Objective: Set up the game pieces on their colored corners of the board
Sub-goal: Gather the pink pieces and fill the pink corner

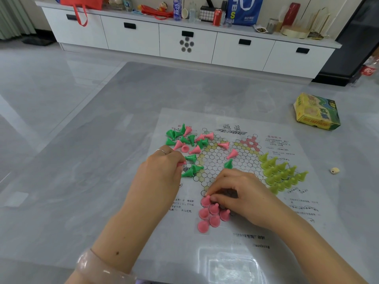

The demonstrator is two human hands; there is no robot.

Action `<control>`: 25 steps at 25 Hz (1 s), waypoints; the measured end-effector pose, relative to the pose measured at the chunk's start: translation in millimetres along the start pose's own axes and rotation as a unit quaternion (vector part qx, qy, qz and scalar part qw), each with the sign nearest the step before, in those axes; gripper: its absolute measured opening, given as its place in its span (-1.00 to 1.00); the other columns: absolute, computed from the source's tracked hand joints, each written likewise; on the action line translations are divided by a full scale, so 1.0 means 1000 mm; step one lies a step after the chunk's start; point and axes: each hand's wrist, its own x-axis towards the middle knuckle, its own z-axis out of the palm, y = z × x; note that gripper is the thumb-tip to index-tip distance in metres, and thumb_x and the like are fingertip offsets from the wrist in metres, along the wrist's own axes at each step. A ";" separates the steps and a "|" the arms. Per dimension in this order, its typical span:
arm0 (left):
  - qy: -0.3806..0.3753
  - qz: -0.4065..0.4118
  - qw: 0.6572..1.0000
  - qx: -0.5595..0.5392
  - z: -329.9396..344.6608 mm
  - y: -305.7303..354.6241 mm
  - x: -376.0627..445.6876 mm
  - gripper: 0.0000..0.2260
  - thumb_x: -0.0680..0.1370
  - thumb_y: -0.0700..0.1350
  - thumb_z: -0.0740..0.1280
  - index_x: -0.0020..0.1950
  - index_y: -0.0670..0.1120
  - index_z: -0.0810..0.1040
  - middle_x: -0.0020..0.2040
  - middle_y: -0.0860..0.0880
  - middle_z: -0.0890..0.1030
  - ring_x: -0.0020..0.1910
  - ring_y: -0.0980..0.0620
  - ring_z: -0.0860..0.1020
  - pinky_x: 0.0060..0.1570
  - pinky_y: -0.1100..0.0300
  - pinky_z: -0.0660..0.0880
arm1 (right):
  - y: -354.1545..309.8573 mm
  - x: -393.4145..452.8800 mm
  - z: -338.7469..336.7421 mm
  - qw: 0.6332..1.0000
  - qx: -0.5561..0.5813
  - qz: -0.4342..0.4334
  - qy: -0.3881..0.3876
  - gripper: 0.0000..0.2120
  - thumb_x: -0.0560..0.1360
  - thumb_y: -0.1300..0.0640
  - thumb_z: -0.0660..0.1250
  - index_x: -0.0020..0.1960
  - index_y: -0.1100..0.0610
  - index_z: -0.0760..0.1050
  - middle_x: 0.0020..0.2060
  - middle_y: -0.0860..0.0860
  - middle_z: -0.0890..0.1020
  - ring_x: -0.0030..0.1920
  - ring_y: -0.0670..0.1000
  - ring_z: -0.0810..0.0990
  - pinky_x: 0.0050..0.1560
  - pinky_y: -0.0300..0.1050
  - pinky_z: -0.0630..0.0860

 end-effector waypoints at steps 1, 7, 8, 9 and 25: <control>0.000 0.001 1.000 0.000 0.000 0.000 0.000 -0.78 0.55 -0.21 0.18 0.07 -0.14 0.59 0.05 -0.05 0.55 -0.05 -0.06 0.54 0.00 0.09 0.44 | 0.000 0.000 0.000 1.000 -0.001 0.001 0.001 -0.89 0.43 0.08 0.37 -0.06 -0.04 0.62 -0.20 -0.28 0.49 -0.08 -0.17 0.48 -0.05 -0.24 0.43; -0.002 0.004 1.000 -0.001 -0.001 0.000 -0.001 -0.78 0.54 -0.21 0.18 0.08 -0.13 0.58 0.05 -0.04 0.55 -0.05 -0.04 0.53 0.00 0.11 0.44 | 0.000 0.000 0.001 1.000 -0.002 -0.001 -0.003 -0.89 0.43 0.09 0.36 -0.06 -0.03 0.62 -0.17 -0.17 0.55 -0.08 -0.13 0.48 -0.05 -0.24 0.42; -0.004 0.006 1.000 -0.002 -0.001 0.000 -0.001 -0.78 0.55 -0.19 0.19 0.09 -0.12 0.58 0.05 -0.03 0.55 -0.06 -0.03 0.53 -0.01 0.11 0.44 | 0.000 0.000 0.001 1.000 0.003 0.001 0.001 -0.88 0.44 0.10 0.36 -0.05 -0.03 0.62 -0.17 -0.16 0.56 -0.09 -0.16 0.48 -0.06 -0.28 0.41; -0.006 0.007 1.000 -0.006 -0.001 0.000 -0.001 -0.79 0.54 -0.18 0.20 0.08 -0.10 0.59 0.03 -0.01 0.54 -0.07 -0.01 0.53 -0.02 0.12 0.45 | 0.000 0.000 0.000 1.000 0.010 0.009 0.011 -0.87 0.45 0.10 0.34 -0.04 -0.04 0.61 -0.16 -0.16 0.58 -0.09 -0.18 0.48 -0.08 -0.34 0.40; -0.079 0.068 0.977 -0.184 0.006 0.025 -0.009 -0.67 0.38 -0.23 0.41 -0.39 0.03 0.28 -0.28 -0.01 0.55 -0.24 0.10 0.54 -0.18 0.18 0.52 | -0.018 -0.008 -0.005 0.949 0.276 0.040 0.144 -0.85 0.41 0.21 0.39 -0.21 -0.04 0.58 -0.30 -0.09 0.66 -0.27 -0.14 0.60 -0.20 -0.31 0.50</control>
